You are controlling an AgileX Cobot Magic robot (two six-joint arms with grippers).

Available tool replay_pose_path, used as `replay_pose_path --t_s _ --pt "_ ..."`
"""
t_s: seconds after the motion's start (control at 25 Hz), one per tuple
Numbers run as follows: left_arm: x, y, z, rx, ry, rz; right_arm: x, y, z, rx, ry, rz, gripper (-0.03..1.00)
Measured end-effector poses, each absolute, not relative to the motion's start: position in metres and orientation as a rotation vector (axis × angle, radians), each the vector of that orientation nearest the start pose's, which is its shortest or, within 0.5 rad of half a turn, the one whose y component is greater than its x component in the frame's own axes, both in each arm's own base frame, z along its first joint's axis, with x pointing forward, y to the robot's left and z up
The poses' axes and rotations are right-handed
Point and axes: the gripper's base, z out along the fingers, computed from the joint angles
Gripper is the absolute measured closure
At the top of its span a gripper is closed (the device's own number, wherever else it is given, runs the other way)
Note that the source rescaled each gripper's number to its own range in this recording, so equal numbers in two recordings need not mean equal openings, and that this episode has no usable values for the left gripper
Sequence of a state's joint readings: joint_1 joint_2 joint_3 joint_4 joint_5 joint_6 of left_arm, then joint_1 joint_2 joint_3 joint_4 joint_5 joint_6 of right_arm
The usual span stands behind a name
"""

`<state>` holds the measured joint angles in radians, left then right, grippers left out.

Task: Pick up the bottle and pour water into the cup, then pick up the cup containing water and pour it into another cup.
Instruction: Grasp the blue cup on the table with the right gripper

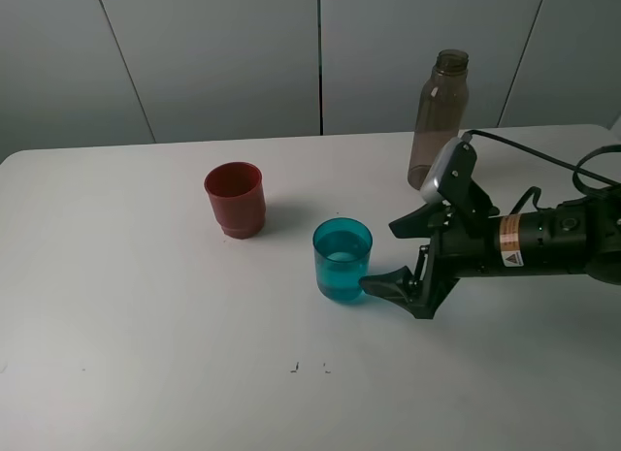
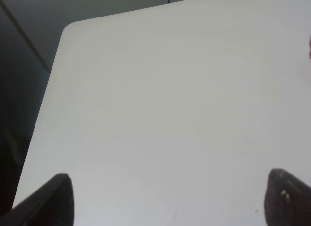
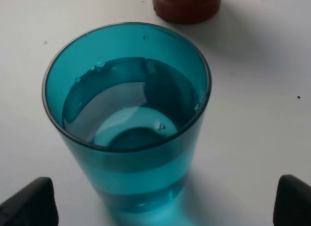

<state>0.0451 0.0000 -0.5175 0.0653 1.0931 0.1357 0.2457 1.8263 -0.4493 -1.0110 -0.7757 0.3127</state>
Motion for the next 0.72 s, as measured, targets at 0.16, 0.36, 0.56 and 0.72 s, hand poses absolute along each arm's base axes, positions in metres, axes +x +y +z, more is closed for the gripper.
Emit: replay_pose_path --t_s 0.16,0.36,0.56,0.72 --pt "-0.0086 0.0049 0.2796 0.088 2.061 0.19 0.2289 0.1135 0.0984 -1.137 1.954 0.596 0.1" --pt "-0.0086 0.0049 0.2796 0.088 2.061 0.19 0.2244 0.1153 0.0978 -1.248 1.899 0.603 0.1" --pt "-0.0086 0.0049 0.2796 0.088 2.061 0.19 0.2233 0.1156 0.0975 -1.272 1.888 0.606 0.1" --pt "-0.0086 0.0049 0.2796 0.088 2.061 0.19 0.2232 0.1156 0.0975 -1.274 1.887 0.606 0.1"
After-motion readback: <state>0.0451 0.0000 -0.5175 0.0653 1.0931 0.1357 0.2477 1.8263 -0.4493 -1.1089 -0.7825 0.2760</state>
